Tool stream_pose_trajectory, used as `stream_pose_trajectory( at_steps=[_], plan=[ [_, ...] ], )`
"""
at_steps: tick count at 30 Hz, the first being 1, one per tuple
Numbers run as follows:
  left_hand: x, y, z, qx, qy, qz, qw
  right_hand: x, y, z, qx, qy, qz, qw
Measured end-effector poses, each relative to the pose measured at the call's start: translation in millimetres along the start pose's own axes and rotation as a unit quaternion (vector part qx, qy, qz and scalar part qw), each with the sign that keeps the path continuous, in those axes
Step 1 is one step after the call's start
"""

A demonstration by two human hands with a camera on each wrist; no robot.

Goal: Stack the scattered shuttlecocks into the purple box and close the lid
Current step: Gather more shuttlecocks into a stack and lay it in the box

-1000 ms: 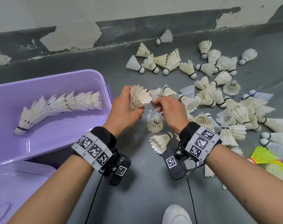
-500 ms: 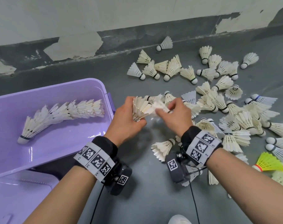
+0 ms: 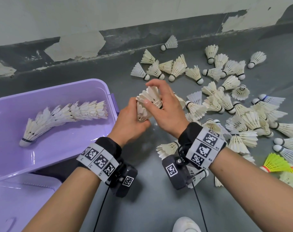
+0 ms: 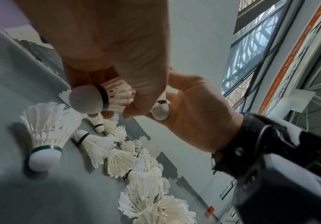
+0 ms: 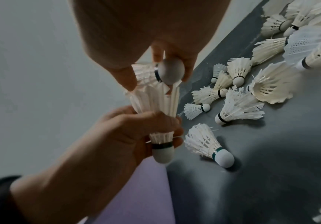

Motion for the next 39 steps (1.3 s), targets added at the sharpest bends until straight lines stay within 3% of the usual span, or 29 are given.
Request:
stream_pose_trajectory(
  at_steps=[6, 14, 19, 25, 29, 37, 39],
  plan=[
    [2, 1, -1, 0.006, 0.014, 0.003, 1.0, 21, 5, 8, -0.046, -0.081, 0.085, 0.992],
    [-1, 0, 1, 0.001, -0.011, -0.006, 1.0, 30, 9, 12, -0.051, -0.11, 0.154, 0.981],
    [2, -1, 2, 0.0, 0.02, 0.006, 1.0, 8, 6, 10, -0.031, -0.068, 0.063, 0.995],
    [9, 2, 5, 0.009, 0.063, 0.028, 0.998, 19, 10, 17, -0.036, -0.107, 0.099, 0.989],
    [16, 5, 4, 0.007, 0.111, 0.054, 0.992, 7, 10, 22, -0.058, -0.073, 0.039, 0.995],
    [-7, 3, 5, -0.018, -0.029, -0.003, 0.999, -14, 25, 32, -0.044, 0.032, -0.074, 0.996],
    [-10, 7, 8, -0.022, -0.024, -0.003, 0.999, -14, 35, 35, -0.063, 0.013, -0.102, 0.993]
  ],
)
Point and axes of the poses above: each hand's wrist, its own y-axis away from the middle knuckle, its own x-axis out of the back of the hand, z = x × y, the point moved 10 cm from there along -y, towards the middle knuckle, and after that the axes turned 7 degrees about -z, right-handed, at the moved point
